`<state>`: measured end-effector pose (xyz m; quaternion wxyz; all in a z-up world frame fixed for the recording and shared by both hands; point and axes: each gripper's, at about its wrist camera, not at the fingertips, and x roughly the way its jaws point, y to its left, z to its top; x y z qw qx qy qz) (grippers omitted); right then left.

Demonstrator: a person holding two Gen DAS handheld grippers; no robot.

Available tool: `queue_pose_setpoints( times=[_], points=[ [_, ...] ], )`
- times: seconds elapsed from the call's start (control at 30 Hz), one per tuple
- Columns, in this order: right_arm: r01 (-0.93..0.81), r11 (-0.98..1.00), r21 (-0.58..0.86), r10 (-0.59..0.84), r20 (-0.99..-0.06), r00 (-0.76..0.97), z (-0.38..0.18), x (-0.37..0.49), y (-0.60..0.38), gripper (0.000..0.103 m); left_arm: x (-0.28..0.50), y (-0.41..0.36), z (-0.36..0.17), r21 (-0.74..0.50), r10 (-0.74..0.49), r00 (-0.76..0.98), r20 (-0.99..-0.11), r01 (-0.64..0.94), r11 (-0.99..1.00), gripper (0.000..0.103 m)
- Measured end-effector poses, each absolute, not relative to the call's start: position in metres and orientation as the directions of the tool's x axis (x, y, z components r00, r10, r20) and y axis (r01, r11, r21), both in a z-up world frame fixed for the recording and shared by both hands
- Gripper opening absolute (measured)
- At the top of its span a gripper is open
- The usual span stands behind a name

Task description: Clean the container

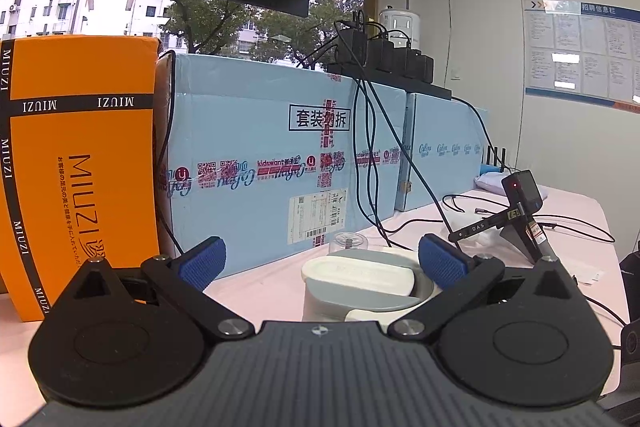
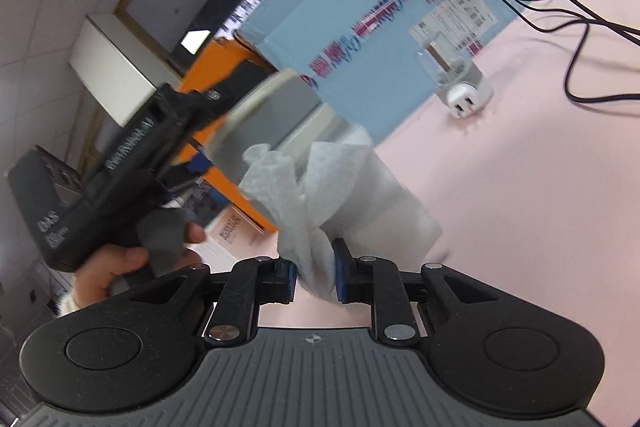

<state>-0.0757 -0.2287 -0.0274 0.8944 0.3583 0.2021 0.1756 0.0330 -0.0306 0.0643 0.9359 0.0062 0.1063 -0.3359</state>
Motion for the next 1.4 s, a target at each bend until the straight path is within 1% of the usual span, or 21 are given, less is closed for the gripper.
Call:
queue_pose_setpoints(
  times=[0.13,0.23,0.37,0.47,0.5,0.53,0.57,0.63,0.73,0.77,0.8,0.83,0.87,1.0,1.03,1.2,1.23,1.27,1.4],
  points=[
    [-0.134,0.711,0.69,0.46,-0.313,0.831,-0.033,-0.075,-0.228,0.019,0.034,-0.03,0.064,-0.063,-0.629,0.75,-0.203,0.631,0.773,0.103],
    [-0.147,0.738,0.658,0.486,-0.369,0.792,-0.033,-0.074,-0.223,0.019,0.034,-0.03,0.064,-0.063,-0.629,0.75,-0.204,0.631,0.773,0.103],
    [-0.141,0.705,0.695,0.56,-0.424,0.712,-0.04,-0.069,-0.227,0.019,0.033,-0.031,0.064,-0.061,-0.629,0.75,-0.204,0.632,0.773,0.103],
    [-0.13,0.725,0.676,0.552,-0.458,0.696,-0.038,-0.067,-0.231,0.018,0.034,-0.031,0.064,-0.063,-0.631,0.749,-0.202,0.633,0.772,0.103],
    [-0.131,0.753,0.645,0.53,-0.476,0.702,-0.033,-0.068,-0.231,0.018,0.034,-0.03,0.064,-0.064,-0.631,0.749,-0.202,0.633,0.771,0.103],
    [-0.137,0.787,0.601,0.5,-0.492,0.712,-0.028,-0.069,-0.229,0.022,0.034,-0.03,0.064,-0.065,-0.631,0.749,-0.202,0.633,0.771,0.103],
    [-0.149,0.819,0.554,0.472,-0.503,0.724,-0.023,-0.071,-0.226,0.031,0.034,-0.03,0.064,-0.066,-0.631,0.749,-0.202,0.633,0.771,0.103],
    [-0.182,0.871,0.457,0.426,-0.517,0.742,-0.013,-0.075,-0.22,0.038,0.034,-0.03,0.064,-0.064,-0.632,0.748,-0.201,0.634,0.771,0.103],
    [-0.223,0.913,0.342,0.387,-0.552,0.739,-0.003,-0.077,-0.212,0.045,0.034,-0.03,0.063,-0.064,-0.633,0.748,-0.201,0.634,0.77,0.103],
    [-0.235,0.92,0.313,0.379,-0.564,0.734,-0.001,-0.077,-0.21,0.045,0.034,-0.03,0.063,-0.064,-0.633,0.748,-0.201,0.634,0.77,0.103],
    [-0.245,0.921,0.301,0.381,-0.575,0.724,0.001,-0.077,-0.209,0.046,0.034,-0.03,0.063,-0.064,-0.633,0.748,-0.201,0.634,0.77,0.103],
    [-0.256,0.919,0.302,0.39,-0.587,0.71,0.002,-0.077,-0.21,0.05,0.034,-0.03,0.063,-0.065,-0.633,0.748,-0.201,0.635,0.77,0.103],
    [-0.264,0.914,0.309,0.402,-0.592,0.699,0.004,-0.077,-0.211,0.058,0.035,-0.029,0.063,-0.066,-0.633,0.747,-0.201,0.635,0.77,0.103],
    [-0.258,0.93,0.262,0.365,-0.587,0.723,0.018,-0.083,-0.217,0.066,0.035,-0.029,0.063,-0.067,-0.635,0.746,-0.2,0.636,0.769,0.103],
    [-0.254,0.932,0.258,0.36,-0.584,0.727,0.022,-0.085,-0.218,0.071,0.035,-0.029,0.063,-0.067,-0.635,0.746,-0.2,0.636,0.769,0.103],
    [-0.219,0.953,0.209,0.3,-0.554,0.777,0.032,-0.095,-0.226,0.073,0.035,-0.03,0.063,-0.068,-0.636,0.746,-0.199,0.637,0.768,0.103],
    [-0.211,0.957,0.199,0.287,-0.551,0.784,0.031,-0.095,-0.228,0.076,0.035,-0.03,0.063,-0.068,-0.636,0.746,-0.198,0.637,0.768,0.103],
    [-0.209,0.958,0.197,0.284,-0.549,0.786,0.03,-0.095,-0.229,0.078,0.035,-0.03,0.063,-0.068,-0.636,0.746,-0.198,0.637,0.768,0.103],
    [-0.222,0.948,0.229,0.315,-0.568,0.76,0.014,-0.09,-0.231,0.078,0.035,-0.03,0.063,-0.067,-0.637,0.745,-0.196,0.638,0.767,0.103]
  ],
)
